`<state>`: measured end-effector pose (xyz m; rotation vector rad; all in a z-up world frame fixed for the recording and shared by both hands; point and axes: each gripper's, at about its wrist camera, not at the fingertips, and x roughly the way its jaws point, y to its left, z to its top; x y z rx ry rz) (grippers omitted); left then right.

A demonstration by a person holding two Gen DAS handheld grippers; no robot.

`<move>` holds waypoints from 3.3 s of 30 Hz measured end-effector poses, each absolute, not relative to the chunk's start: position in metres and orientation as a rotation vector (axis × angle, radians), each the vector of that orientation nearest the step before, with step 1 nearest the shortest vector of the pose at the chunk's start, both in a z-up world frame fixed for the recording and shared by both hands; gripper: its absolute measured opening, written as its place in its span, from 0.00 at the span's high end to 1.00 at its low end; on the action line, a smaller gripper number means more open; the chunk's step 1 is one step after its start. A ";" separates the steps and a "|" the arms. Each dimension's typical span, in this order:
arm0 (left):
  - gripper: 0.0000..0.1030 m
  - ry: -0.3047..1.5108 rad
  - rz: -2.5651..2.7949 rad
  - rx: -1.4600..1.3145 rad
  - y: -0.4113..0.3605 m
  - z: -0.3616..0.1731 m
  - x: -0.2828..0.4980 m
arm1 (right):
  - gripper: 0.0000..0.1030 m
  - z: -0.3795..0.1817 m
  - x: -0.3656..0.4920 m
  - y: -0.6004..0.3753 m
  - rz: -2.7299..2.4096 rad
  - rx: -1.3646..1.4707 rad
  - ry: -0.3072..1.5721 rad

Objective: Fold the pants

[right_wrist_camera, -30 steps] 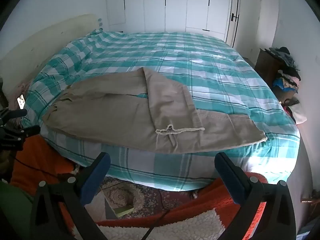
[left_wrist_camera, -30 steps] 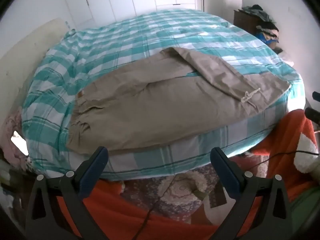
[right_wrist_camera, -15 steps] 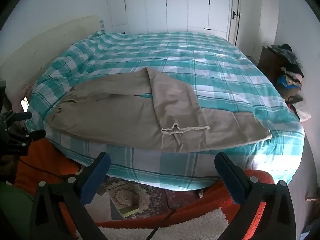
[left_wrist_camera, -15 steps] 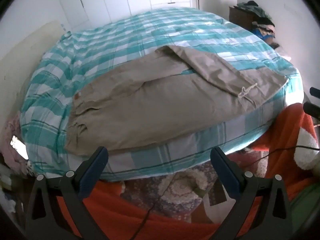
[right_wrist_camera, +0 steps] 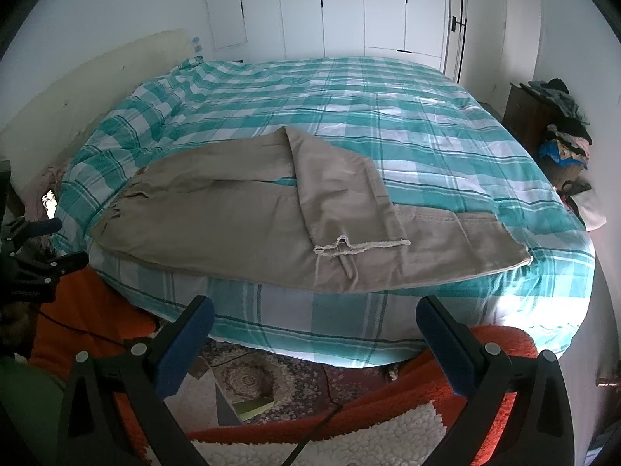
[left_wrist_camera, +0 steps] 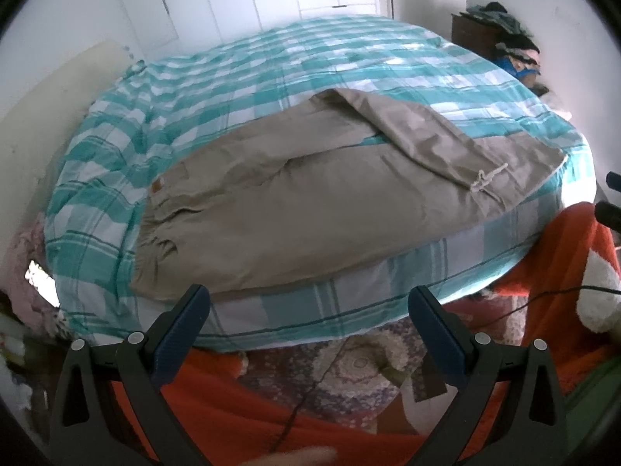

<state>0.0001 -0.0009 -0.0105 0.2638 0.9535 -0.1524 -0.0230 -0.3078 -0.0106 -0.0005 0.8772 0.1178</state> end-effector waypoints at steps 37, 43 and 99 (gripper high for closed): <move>0.00 0.941 -0.272 0.203 -0.007 -0.004 -0.002 | 0.00 -0.013 -0.021 -0.309 0.119 0.007 0.877; 0.00 0.956 -0.271 0.208 -0.009 -0.006 0.000 | 0.00 -0.014 -0.021 -0.306 0.123 0.004 0.877; 0.01 1.040 -0.102 0.285 -0.005 -0.028 0.030 | 0.00 -0.015 -0.009 -0.302 0.101 -0.024 0.863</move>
